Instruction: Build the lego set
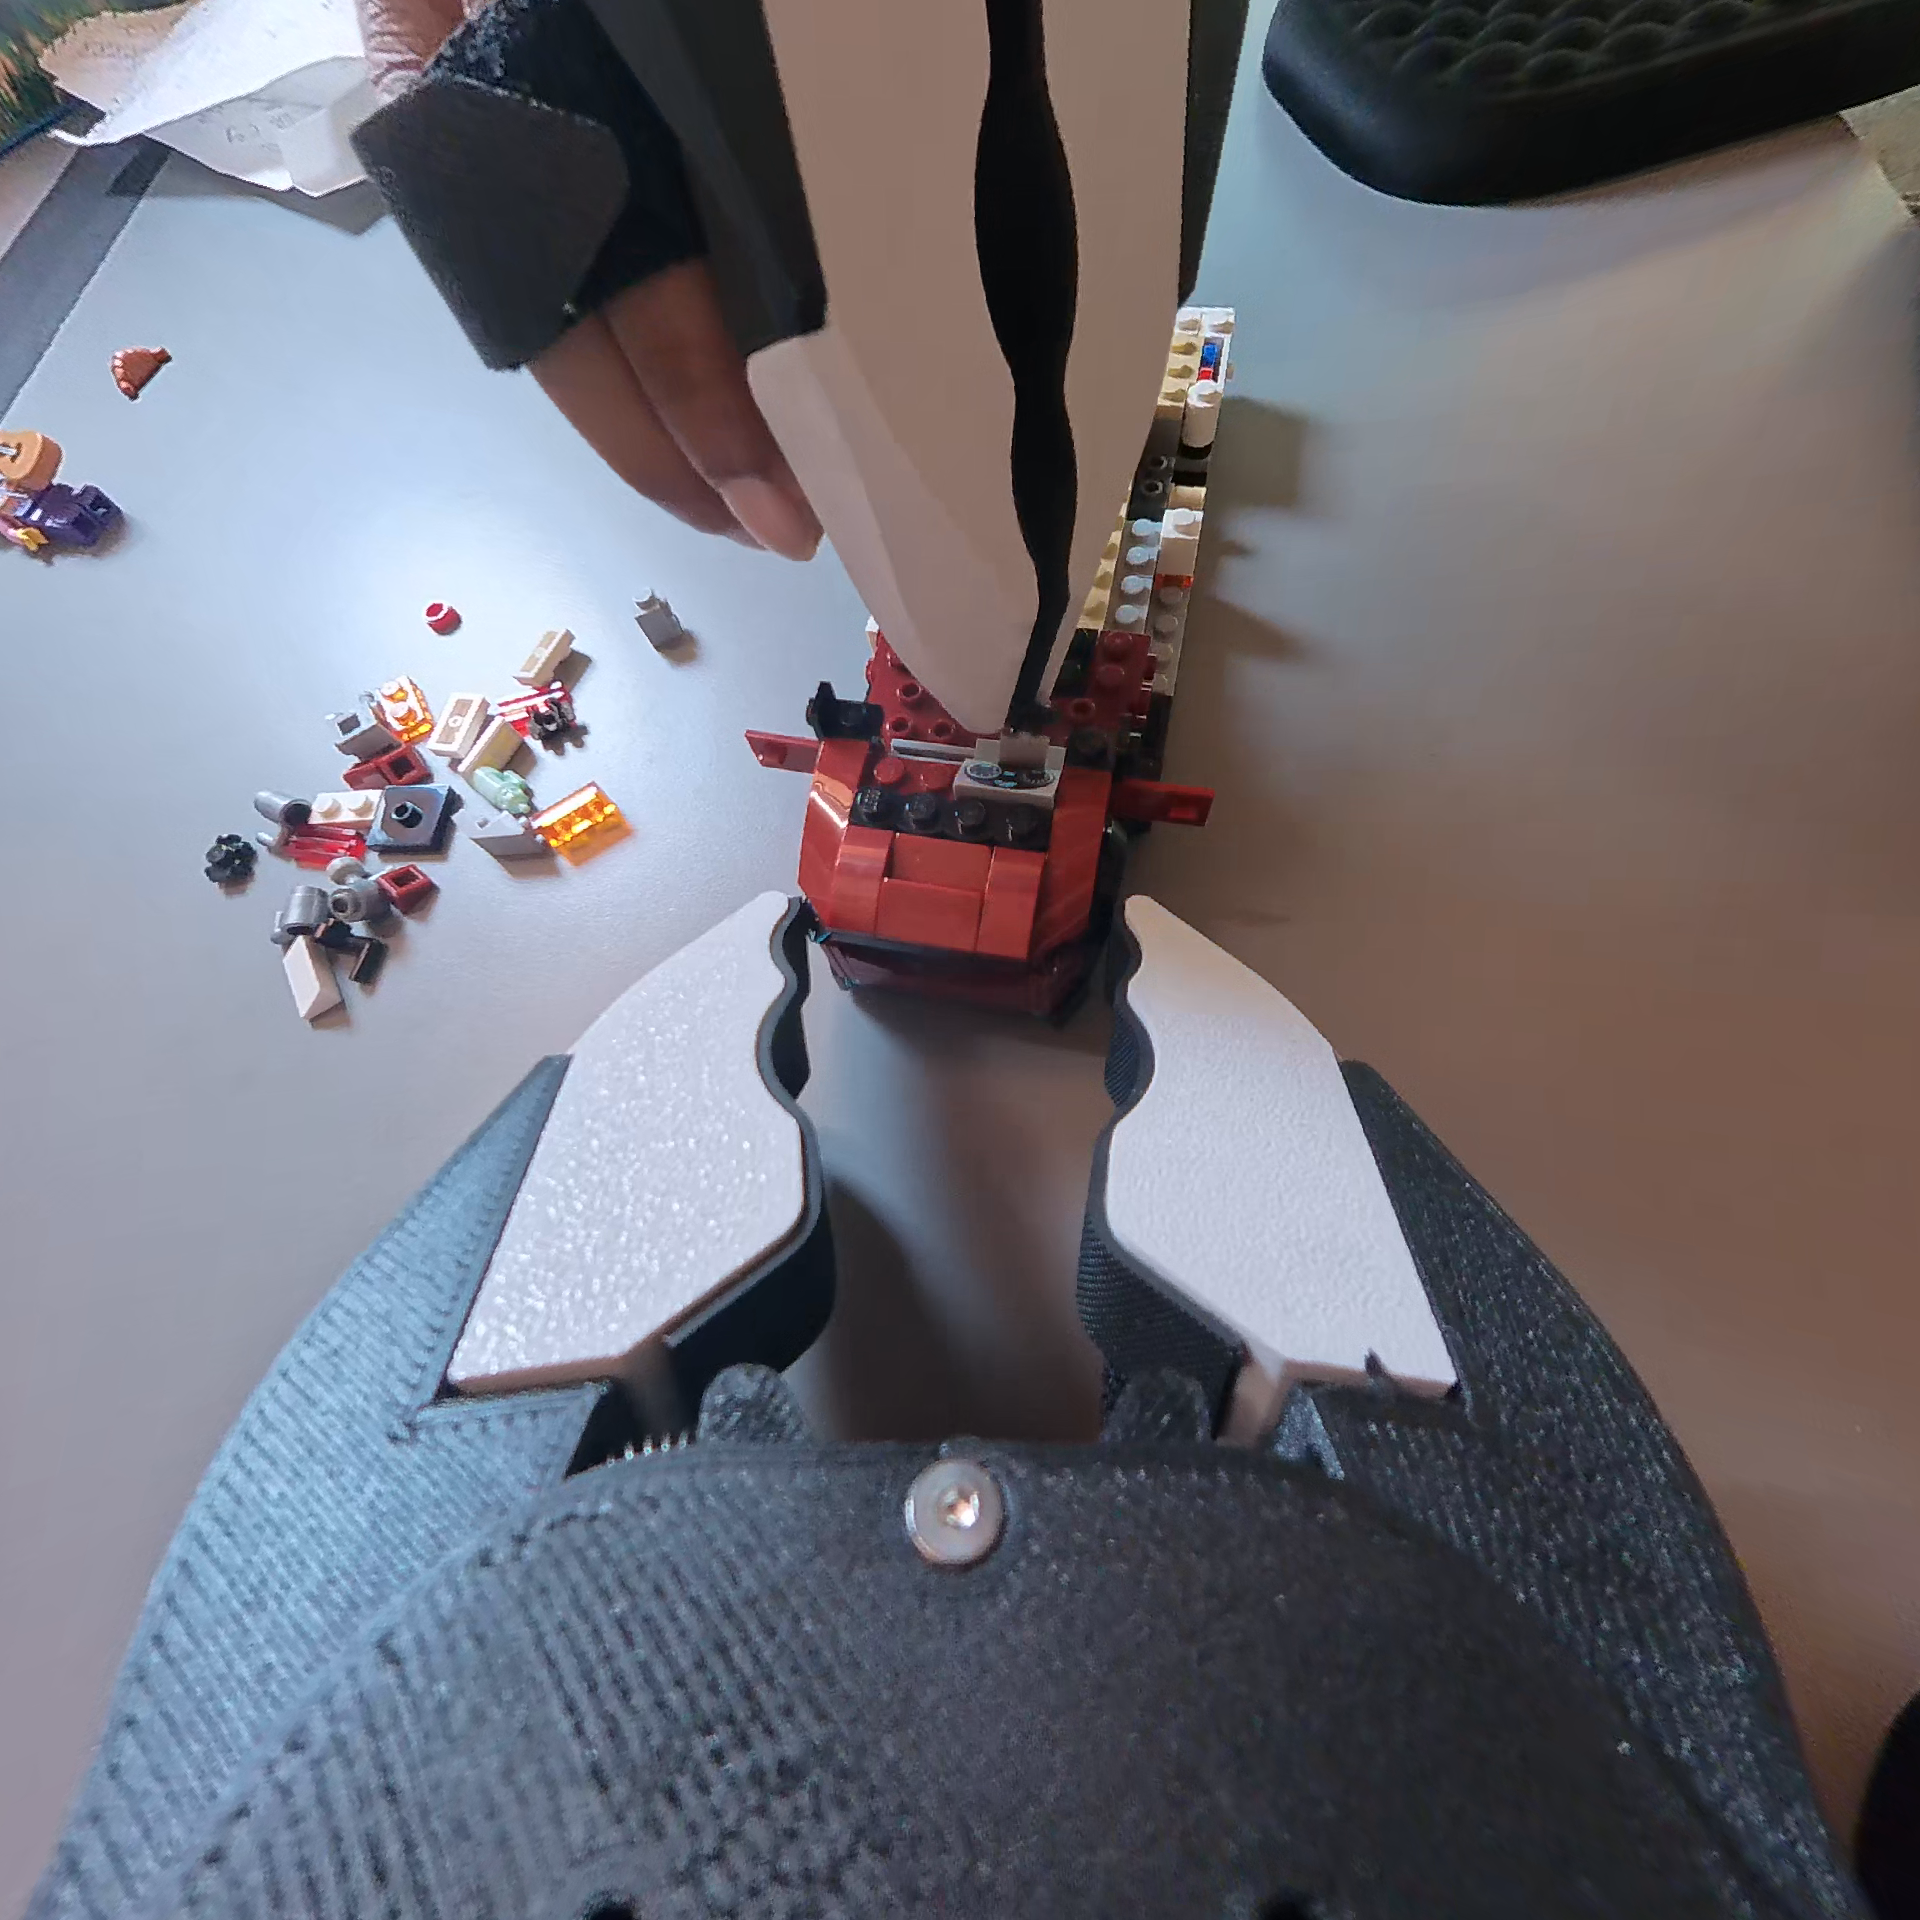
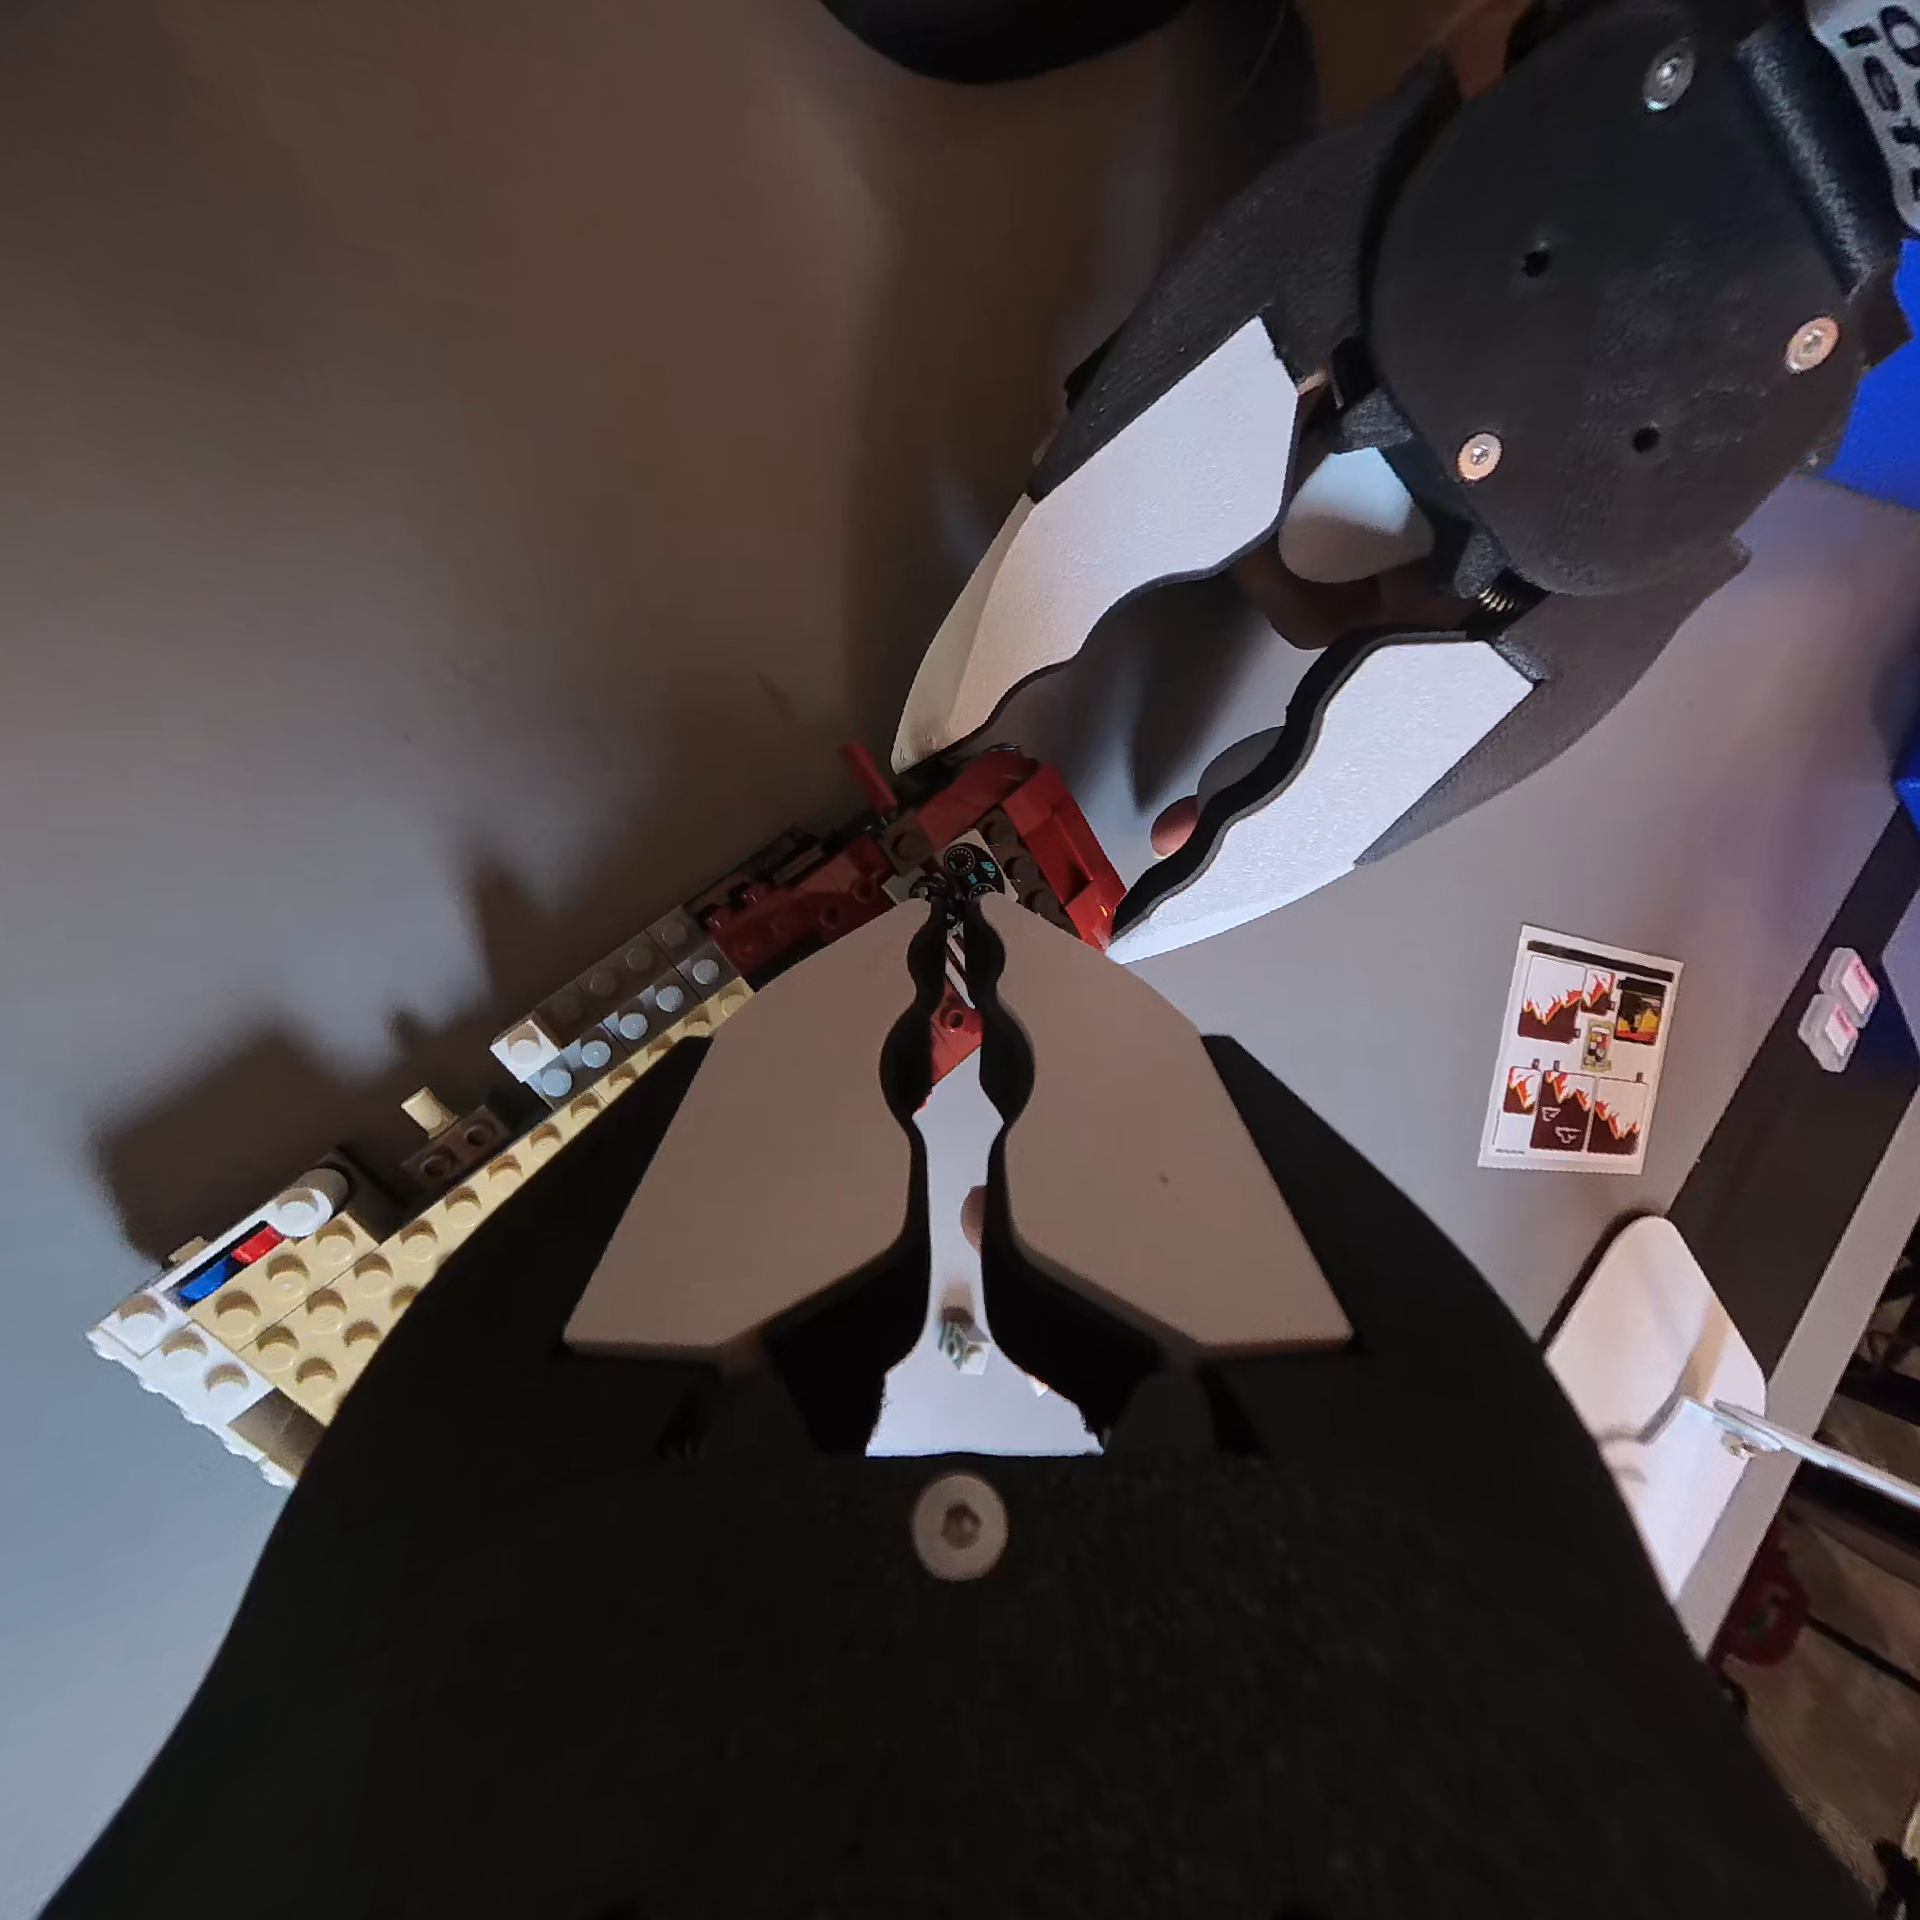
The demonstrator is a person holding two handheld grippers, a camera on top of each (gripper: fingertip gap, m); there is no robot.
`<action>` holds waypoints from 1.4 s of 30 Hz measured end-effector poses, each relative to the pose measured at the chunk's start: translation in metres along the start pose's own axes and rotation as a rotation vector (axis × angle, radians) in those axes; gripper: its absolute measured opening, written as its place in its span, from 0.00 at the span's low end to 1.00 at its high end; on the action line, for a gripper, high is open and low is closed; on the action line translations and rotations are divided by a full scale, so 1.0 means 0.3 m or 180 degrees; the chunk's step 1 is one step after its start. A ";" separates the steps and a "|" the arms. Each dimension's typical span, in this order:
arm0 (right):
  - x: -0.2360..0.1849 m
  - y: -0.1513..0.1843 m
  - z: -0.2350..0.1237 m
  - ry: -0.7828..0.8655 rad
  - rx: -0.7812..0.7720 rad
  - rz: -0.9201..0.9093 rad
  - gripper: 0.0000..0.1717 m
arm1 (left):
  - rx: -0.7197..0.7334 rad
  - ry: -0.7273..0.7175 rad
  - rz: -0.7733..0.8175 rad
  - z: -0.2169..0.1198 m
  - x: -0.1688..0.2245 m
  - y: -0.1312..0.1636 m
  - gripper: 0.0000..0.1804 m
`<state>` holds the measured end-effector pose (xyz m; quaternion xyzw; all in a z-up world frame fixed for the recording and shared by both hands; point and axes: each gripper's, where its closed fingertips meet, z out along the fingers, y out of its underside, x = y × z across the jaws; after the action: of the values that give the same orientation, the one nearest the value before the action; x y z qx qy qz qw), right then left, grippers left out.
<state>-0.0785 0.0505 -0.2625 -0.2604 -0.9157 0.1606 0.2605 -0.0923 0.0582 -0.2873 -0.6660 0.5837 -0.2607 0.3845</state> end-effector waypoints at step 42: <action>-0.028 -0.001 -0.021 0.0207 0.0411 0.1505 0.10 | -0.0011 -0.0067 -0.0061 0.001 0.007 -0.003 0.31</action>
<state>-0.0689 0.0465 -0.2606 -0.4553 -0.8082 0.2669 0.2612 -0.0912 0.0560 -0.2870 -0.6749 0.5737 -0.2563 0.3870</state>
